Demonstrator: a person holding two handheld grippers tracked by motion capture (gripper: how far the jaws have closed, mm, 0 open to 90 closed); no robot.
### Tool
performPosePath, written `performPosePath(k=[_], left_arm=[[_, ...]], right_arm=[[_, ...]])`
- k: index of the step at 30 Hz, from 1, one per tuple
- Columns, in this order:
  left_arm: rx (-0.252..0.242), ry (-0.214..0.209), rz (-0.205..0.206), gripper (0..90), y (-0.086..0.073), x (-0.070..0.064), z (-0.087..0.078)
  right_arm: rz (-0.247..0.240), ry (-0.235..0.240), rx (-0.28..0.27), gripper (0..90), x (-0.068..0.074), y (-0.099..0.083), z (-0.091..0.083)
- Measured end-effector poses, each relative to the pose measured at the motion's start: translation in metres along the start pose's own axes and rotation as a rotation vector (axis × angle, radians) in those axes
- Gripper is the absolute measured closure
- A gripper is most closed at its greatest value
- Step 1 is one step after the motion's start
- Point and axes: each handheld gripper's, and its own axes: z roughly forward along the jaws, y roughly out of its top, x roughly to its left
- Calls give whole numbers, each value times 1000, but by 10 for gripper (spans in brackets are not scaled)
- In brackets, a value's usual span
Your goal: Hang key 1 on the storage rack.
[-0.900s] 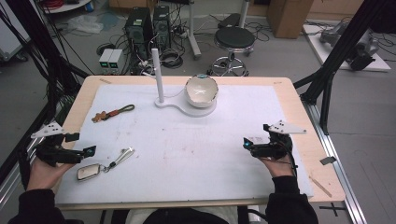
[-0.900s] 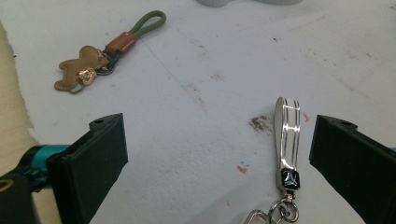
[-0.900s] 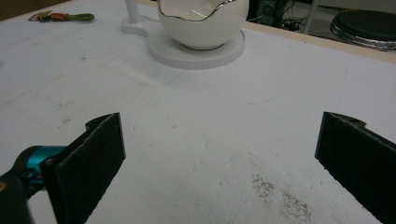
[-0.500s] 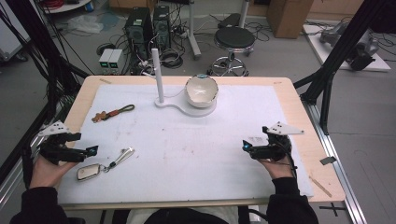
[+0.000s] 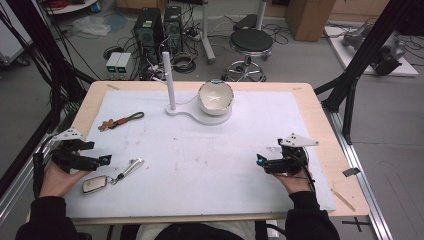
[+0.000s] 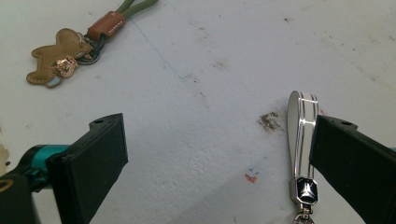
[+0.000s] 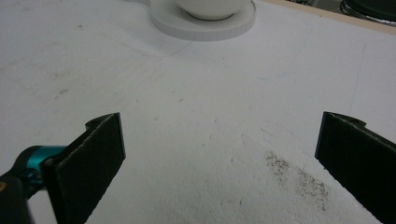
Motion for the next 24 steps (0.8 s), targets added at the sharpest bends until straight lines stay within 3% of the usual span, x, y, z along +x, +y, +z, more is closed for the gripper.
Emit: performPosePath(k=[5,9,13,24], left_arm=[[21,7,10,47,6,0,2],[44,-12,-5,47,13,2,4],[66,-4,2,47,20,7,7],[124,35,37,47,36,14,14]], right_arm=[[14,-5,-9,6,-3,0,1],[20,-9,-11,6,-7,0,1],[39,-8,-12,6,-8,1,0],[28,-11,-26,6,-8,1,0]])
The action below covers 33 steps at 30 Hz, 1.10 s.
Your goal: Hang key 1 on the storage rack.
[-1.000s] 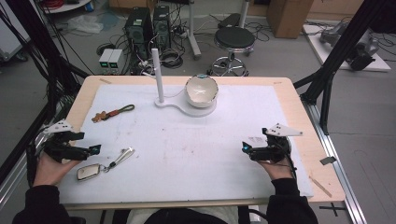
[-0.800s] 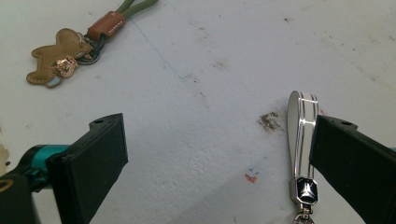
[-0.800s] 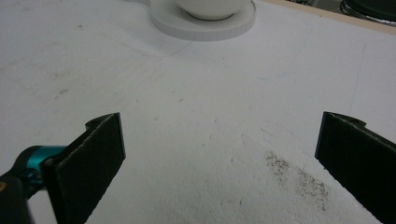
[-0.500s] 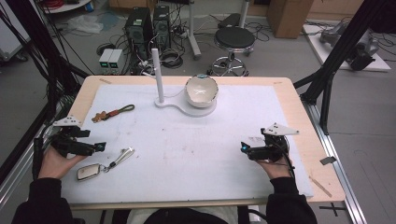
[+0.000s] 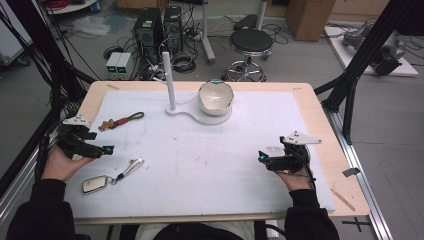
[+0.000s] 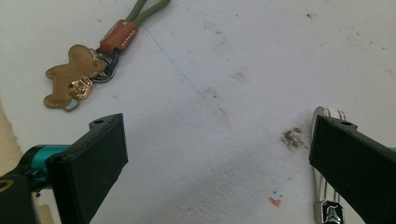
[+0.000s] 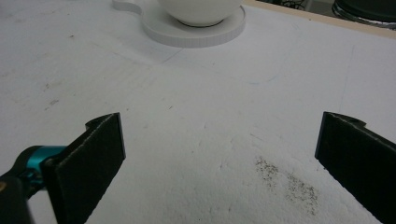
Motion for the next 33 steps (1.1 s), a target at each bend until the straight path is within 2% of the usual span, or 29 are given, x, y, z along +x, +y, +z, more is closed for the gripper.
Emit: performPosePath(k=[4,7,14,17,24,28,31,33], left_arm=[[15,6,21,47,10,1,1],[16,16,22,47,17,3,1],[40,25,41,47,33,6,2],[56,30,55,47,42,7,4],[110,36,118,47,69,4,9],[122,34,132,47,82,6,11],[117,22,117,47,88,9,13],[128,26,121,47,91,12,16]], right_arm=[[0,0,-5,6,0,0,0],[5,-3,-3,6,0,0,0],[11,-20,-44,6,-1,2,-4],[13,-17,-44,6,-1,2,-4],[15,-7,-29,6,1,3,-1],[8,-3,-28,6,3,3,0],[7,-3,-27,6,3,3,0],[9,-4,-28,6,3,3,-1]])
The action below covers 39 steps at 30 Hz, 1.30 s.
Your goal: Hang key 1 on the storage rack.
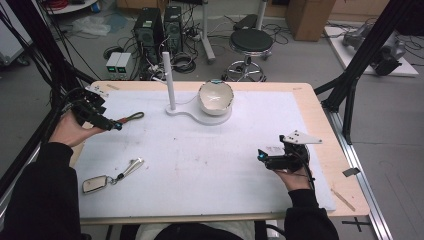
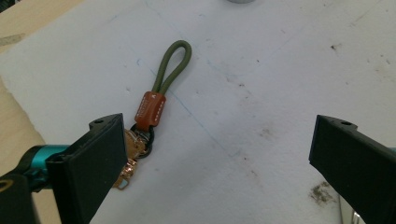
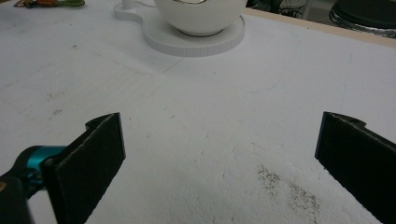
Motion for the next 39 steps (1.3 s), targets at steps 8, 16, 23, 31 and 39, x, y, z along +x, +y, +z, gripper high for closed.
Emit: performPosePath(k=[8,16,23,31,39], left_arm=[[63,-19,16,47,13,6,18],[77,-14,-12,47,15,21,28],[73,-10,-35,47,13,33,32],[106,-49,11,47,24,32,45],[130,-46,17,47,32,38,62]], right_arm=[[-2,7,9,6,0,0,3],[-5,0,14,6,0,0,3],[-27,-8,29,6,1,-1,5],[-22,-14,33,6,3,0,6],[-28,-9,32,6,3,0,6]])
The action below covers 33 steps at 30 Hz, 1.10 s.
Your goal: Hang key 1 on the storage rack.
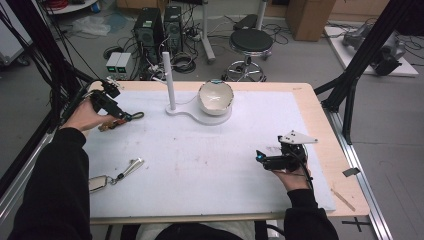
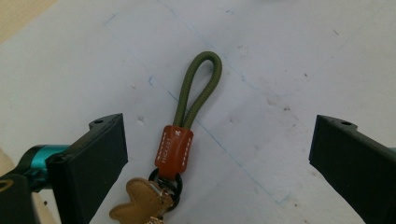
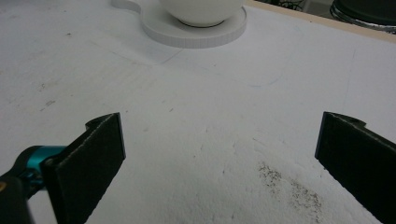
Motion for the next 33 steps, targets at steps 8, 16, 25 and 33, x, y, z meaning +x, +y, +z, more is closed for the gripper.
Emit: performPosePath(k=[8,16,25,33], left_arm=[[99,19,-30,71,-4,12,22],[138,-3,8,292,-9,14,28],[160,-16,3,396,-12,17,31],[183,-15,-34,682,-19,26,33]], right_arm=[[3,-6,9,6,0,-1,0],[1,-4,22,6,1,-2,1],[-8,-2,28,6,2,-2,2],[-6,0,27,6,2,-2,2]])
